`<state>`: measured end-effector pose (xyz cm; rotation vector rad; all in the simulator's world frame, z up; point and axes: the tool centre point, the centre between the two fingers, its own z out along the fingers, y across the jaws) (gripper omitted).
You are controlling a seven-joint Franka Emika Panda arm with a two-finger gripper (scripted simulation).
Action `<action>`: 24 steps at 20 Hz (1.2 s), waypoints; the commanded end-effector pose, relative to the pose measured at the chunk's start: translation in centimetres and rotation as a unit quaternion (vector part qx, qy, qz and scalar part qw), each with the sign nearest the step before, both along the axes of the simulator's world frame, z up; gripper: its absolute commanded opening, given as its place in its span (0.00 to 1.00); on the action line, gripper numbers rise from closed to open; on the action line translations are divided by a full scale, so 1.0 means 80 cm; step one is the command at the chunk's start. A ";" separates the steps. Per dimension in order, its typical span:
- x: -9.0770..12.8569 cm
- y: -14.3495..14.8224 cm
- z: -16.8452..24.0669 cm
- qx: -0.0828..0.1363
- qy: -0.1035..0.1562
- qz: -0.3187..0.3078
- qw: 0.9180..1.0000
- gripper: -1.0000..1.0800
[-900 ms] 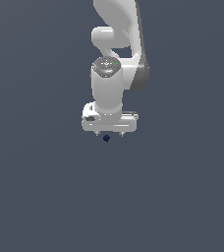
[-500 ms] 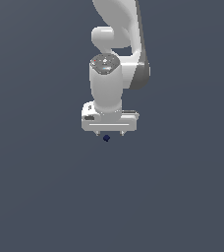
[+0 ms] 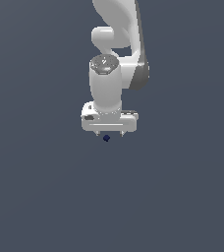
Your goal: Pick up the object and move it to a goal position.
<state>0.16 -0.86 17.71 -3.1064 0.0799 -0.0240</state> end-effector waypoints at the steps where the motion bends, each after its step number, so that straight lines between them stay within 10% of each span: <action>1: -0.004 -0.001 -0.008 0.000 0.001 -0.012 1.000 0.96; 24: -0.095 -0.025 -0.132 -0.012 0.012 -0.251 0.968 0.96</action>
